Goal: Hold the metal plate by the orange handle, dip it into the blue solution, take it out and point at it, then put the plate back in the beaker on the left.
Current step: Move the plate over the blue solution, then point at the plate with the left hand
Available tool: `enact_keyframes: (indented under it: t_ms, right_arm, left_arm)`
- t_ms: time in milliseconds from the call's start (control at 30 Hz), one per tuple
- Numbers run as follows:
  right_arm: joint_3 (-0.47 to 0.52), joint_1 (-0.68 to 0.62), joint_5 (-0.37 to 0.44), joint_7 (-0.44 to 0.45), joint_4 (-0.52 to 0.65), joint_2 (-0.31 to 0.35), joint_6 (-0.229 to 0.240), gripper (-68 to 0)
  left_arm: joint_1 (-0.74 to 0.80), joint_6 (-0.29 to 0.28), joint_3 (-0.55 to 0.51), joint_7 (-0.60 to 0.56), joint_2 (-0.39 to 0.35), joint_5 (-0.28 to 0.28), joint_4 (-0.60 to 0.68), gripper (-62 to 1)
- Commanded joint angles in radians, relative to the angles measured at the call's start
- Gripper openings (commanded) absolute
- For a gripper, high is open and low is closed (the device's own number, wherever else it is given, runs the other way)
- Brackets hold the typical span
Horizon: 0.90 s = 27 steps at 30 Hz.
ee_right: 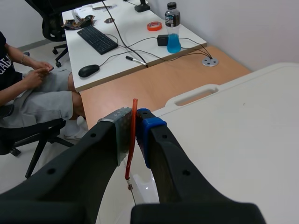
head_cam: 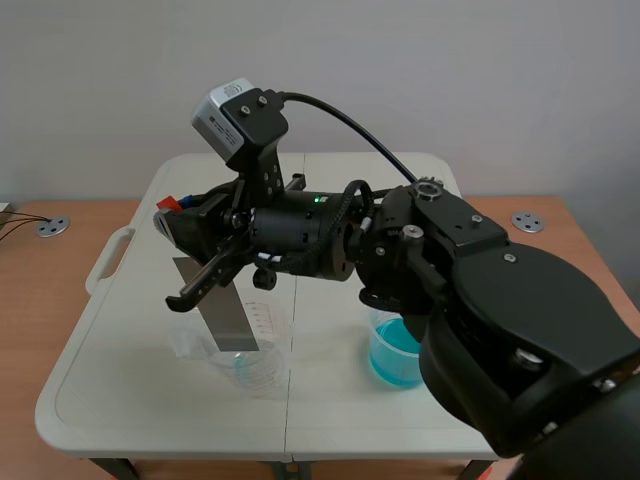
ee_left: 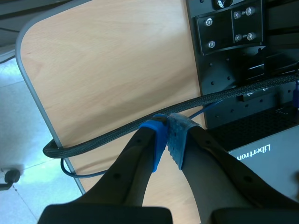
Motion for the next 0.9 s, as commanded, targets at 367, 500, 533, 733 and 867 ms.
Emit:
enact_keyframes:
  t_ms: [367, 500, 533, 733, 867]
  right_arm:
    - [0.007, -0.057, -0.023, 0.006, 0.239, 0.037, 0.001, -66.2]
    - [0.013, -0.071, -0.037, 0.003, 0.305, 0.048, 0.0, -66.2]
    - [0.018, -0.073, -0.038, 0.0, 0.32, 0.052, 0.001, -66.2]
    - [0.043, -0.076, -0.037, -0.004, 0.42, 0.082, 0.001, -66.2]
    - [0.065, -0.076, -0.032, -0.006, 0.474, 0.103, 0.0, -66.2]
  left_arm:
    - [-0.006, -0.006, 0.001, -0.027, 0.005, -0.006, 0.011, -59.4]
    - [-0.006, -0.006, 0.001, -0.028, 0.005, -0.006, 0.011, -59.4]
    - [-0.006, -0.006, 0.001, -0.029, 0.005, -0.007, 0.011, -59.4]
    - [-0.006, -0.006, 0.001, -0.031, 0.005, -0.006, 0.011, -59.4]
    - [-0.006, -0.006, 0.001, -0.03, 0.005, -0.006, 0.011, -59.4]
